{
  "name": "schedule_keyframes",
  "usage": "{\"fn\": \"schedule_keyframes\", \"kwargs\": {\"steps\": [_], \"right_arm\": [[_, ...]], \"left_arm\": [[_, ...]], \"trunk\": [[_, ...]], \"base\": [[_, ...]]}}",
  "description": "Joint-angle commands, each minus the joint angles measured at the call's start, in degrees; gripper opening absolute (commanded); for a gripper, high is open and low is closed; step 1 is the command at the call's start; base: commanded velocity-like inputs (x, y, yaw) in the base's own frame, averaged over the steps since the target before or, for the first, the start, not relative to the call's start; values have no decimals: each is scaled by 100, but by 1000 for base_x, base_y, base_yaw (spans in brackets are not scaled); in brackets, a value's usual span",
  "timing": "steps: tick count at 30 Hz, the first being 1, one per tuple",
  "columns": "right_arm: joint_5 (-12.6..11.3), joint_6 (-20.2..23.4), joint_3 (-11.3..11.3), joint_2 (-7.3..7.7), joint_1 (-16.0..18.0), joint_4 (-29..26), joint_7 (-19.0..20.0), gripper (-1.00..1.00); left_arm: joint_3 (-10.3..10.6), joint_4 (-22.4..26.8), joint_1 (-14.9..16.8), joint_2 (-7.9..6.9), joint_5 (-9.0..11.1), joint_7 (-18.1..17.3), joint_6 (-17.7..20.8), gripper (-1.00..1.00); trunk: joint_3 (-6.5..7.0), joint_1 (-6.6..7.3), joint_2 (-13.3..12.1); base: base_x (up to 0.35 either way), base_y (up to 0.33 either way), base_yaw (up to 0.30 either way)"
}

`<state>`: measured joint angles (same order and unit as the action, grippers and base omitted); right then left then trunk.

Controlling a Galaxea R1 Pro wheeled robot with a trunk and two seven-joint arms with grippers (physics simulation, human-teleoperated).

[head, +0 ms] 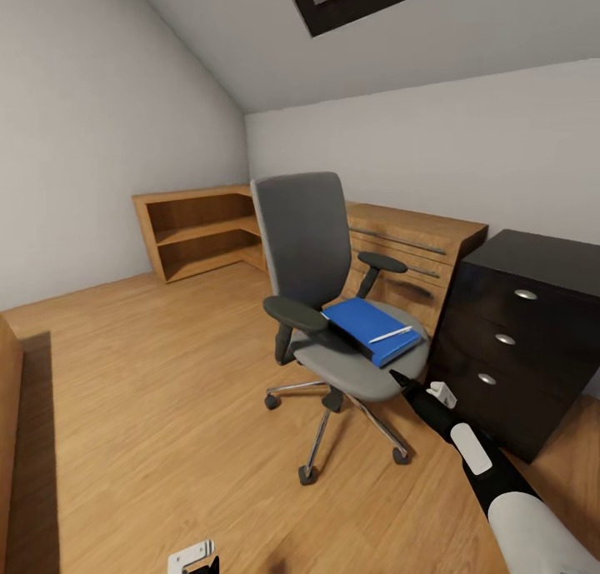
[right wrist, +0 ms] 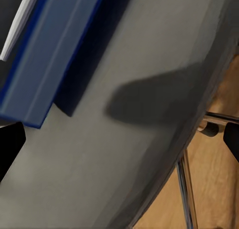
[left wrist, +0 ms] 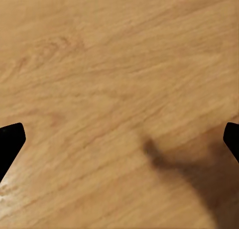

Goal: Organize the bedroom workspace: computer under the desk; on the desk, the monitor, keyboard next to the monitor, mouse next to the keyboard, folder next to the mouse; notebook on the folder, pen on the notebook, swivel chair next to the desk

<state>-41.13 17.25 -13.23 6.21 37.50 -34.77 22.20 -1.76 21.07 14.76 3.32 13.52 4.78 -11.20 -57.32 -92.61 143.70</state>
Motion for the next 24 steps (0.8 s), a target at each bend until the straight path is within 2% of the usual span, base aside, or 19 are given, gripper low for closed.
{"fn": "schedule_keyframes", "kwargs": {"steps": [1,24], "right_arm": [[-44,52,-22,-3,3,-2,19,100],[-45,54,-22,-14,3,3,39,100]], "left_arm": [[-17,-1,2,3,9,3,-15,100],[-17,-2,1,3,9,6,-14,100]], "trunk": [[-5,1,2],[-5,1,2]], "base": [[46,0,0],[8,0,0]]}}
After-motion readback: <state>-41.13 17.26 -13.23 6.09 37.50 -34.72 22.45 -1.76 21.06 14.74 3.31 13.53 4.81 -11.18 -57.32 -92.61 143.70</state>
